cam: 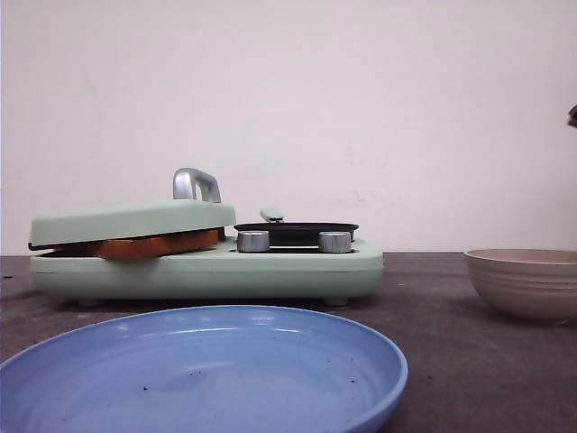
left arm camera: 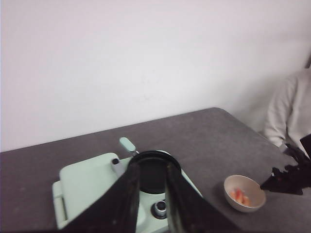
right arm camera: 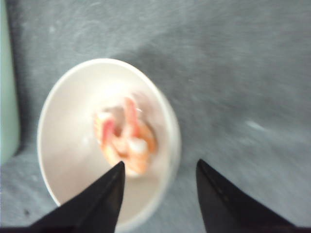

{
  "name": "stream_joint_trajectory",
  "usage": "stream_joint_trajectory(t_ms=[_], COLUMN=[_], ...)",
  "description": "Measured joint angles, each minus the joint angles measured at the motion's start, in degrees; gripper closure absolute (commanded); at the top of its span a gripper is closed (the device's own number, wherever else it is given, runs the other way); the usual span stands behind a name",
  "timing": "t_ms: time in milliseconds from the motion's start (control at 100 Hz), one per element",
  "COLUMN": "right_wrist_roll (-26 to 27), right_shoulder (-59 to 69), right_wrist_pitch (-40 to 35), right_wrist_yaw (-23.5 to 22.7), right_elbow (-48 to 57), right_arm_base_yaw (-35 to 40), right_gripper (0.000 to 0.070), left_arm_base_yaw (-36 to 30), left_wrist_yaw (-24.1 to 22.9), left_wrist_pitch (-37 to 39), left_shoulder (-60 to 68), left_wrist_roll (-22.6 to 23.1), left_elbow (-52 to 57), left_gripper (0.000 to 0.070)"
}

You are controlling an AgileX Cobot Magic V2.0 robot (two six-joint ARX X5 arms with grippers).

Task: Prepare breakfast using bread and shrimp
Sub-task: 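Grasp the rim of the beige shrimp bowl with the right gripper, then lift the bowl over the frying pan and tip the shrimp in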

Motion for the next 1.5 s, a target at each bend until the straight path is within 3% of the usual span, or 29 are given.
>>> stream_joint_trajectory(t_ms=[130,560,690,1040,1230,1350,1500], right_wrist_roll=[0.6,2.9,4.6,5.4,6.3,6.1,2.3], right_shoulder=[3.4,13.0,14.0,14.5,11.2,10.9,11.5], right_wrist_pitch=[3.0,8.9,11.3,19.9,25.9,26.7,26.4], right_wrist_yaw=[-0.3,-0.3,-0.3,-3.8,-3.7,0.2,10.3], right_elbow=[0.0,0.1,0.1,0.1,4.7,13.0,21.2], right_arm_base_yaw=[0.0,0.3,0.3,1.2,7.9,13.9,21.7], right_gripper=[0.0529,0.0533,0.0700,0.0700,0.0700,0.0700,0.0700], left_arm_base_yaw=[0.0,0.0,0.0,0.0,0.0,0.0,0.0], left_wrist_yaw=[0.0,0.0,0.0,0.0,0.0,0.0,-1.5], left_wrist_pitch=[-0.7,-0.9,-0.6,-0.6,-0.6,-0.6,-0.6], left_shoulder=[0.2,0.2,0.1,0.0,0.0,0.0,0.0], left_wrist_roll=[0.2,0.1,0.1,0.7,1.9,2.4,2.6], left_elbow=[-1.2,-5.0,-5.0,-5.0,-5.0,-5.0,-5.0], left_gripper=[0.0688,0.0688,0.0688,0.0688,0.0688,0.0688,0.0688])
